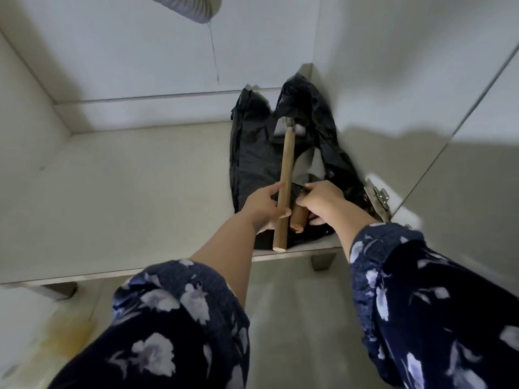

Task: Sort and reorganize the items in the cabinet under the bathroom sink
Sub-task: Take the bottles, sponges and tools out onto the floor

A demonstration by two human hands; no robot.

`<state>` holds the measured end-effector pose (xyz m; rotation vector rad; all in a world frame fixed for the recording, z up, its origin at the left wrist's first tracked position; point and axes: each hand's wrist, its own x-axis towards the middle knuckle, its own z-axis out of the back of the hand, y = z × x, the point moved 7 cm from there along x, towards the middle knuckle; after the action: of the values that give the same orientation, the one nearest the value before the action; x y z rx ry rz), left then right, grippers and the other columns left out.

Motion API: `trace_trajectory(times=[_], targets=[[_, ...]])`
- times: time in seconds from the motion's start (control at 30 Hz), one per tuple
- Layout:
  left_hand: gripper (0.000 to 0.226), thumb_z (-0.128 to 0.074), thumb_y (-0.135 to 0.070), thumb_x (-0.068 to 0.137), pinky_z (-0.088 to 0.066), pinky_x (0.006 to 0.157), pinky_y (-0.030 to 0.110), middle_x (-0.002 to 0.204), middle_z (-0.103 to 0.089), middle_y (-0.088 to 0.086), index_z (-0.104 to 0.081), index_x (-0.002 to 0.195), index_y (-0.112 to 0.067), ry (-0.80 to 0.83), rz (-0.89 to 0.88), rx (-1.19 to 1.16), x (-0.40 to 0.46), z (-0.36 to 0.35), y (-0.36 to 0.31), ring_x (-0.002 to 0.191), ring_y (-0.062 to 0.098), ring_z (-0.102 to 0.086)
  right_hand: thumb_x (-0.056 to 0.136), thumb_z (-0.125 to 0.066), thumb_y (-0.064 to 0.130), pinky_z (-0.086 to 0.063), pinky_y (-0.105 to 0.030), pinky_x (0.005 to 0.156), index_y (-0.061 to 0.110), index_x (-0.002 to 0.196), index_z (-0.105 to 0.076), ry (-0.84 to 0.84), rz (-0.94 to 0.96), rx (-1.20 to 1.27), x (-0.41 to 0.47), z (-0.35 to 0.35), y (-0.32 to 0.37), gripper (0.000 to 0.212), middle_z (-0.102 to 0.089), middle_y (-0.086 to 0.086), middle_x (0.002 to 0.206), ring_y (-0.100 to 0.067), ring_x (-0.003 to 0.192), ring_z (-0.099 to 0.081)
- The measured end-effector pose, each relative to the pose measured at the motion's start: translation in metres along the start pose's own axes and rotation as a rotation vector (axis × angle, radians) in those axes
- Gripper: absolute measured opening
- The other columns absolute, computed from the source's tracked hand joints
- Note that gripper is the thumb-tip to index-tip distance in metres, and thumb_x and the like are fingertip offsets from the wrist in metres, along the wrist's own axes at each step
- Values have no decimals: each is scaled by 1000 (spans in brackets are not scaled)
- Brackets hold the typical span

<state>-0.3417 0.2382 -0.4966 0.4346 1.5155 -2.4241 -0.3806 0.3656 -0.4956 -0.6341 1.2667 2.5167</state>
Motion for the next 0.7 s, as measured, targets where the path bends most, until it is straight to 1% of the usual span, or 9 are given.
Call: trace_trajectory(times=[0.03, 0.07, 0.13, 0.2, 0.27, 0.3, 0.43, 0.6, 0.7], targets=[[81, -66, -1, 86, -56, 73, 32, 86, -57, 3, -28, 148, -36, 52, 29, -27, 4, -2, -2, 89, 17, -60, 87, -67, 12, -57, -42, 70, 18, 137, -50, 15, -19, 2, 4, 1, 0, 53, -60, -16, 123, -34, 104, -62], [88, -66, 2, 85, -56, 69, 32, 90, -58, 4, -22, 149, -38, 98, 55, -44, 8, -2, -3, 93, 19, -61, 86, -68, 13, -57, -43, 73, 15, 137, -50, 29, -31, -12, 9, 1, 1, 53, -62, -18, 120, -35, 102, -63], [98, -65, 6, 83, -57, 71, 38, 113, -58, 10, -12, 149, -42, 168, 93, -57, 16, -2, -6, 106, 25, -60, 86, -69, 12, -58, -47, 76, 11, 136, -49, 29, -59, -55, 18, -1, 2, 54, -63, -20, 117, -37, 100, -64], [101, -64, 8, 83, -56, 77, 44, 117, -55, 9, -8, 149, -44, 198, 98, -60, 17, -2, -7, 111, 29, -59, 85, -67, 8, -59, -50, 75, 8, 132, -50, -7, -59, -82, 25, -4, 5, 50, -63, -21, 116, -40, 99, -64], [101, -63, 8, 84, -56, 80, 45, 102, -52, 1, -7, 149, -46, 197, 73, -41, 15, -1, -7, 110, 28, -59, 84, -65, 6, -59, -51, 75, 7, 125, -53, -46, -43, -71, 26, -4, 5, 43, -62, -21, 116, -40, 99, -64], [101, -63, 8, 84, -56, 82, 46, 103, -50, 1, -6, 148, -46, 197, 67, -38, 14, 1, -4, 111, 28, -58, 82, -64, 7, -58, -50, 78, 7, 122, -55, -64, -16, -73, 28, -3, 7, 41, -63, -20, 116, -38, 100, -64], [100, -63, 6, 85, -58, 80, 43, 138, -42, 10, -6, 149, -46, 175, 61, -80, 8, 15, 7, 109, 25, -59, 76, -64, 12, -54, -46, 91, 9, 118, -62, -131, 99, -79, 24, 4, 26, 42, -64, -15, 118, -33, 109, -62], [103, -61, 9, 84, -58, 71, 39, 141, -43, 10, -4, 148, -47, 151, 25, -157, -11, 41, 8, 107, 24, -57, 81, -58, 12, -52, -45, 93, 8, 120, -61, -214, 195, -51, -10, 12, 65, 39, -63, -16, 120, -33, 111, -61], [103, -60, 11, 85, -58, 70, 40, 137, -45, 8, -4, 148, -49, 161, -25, -164, -33, 51, 7, 106, 25, -57, 88, -55, 10, -51, -43, 94, 11, 132, -53, -263, 170, -109, -45, 17, 65, 43, -57, -14, 127, -33, 113, -57]])
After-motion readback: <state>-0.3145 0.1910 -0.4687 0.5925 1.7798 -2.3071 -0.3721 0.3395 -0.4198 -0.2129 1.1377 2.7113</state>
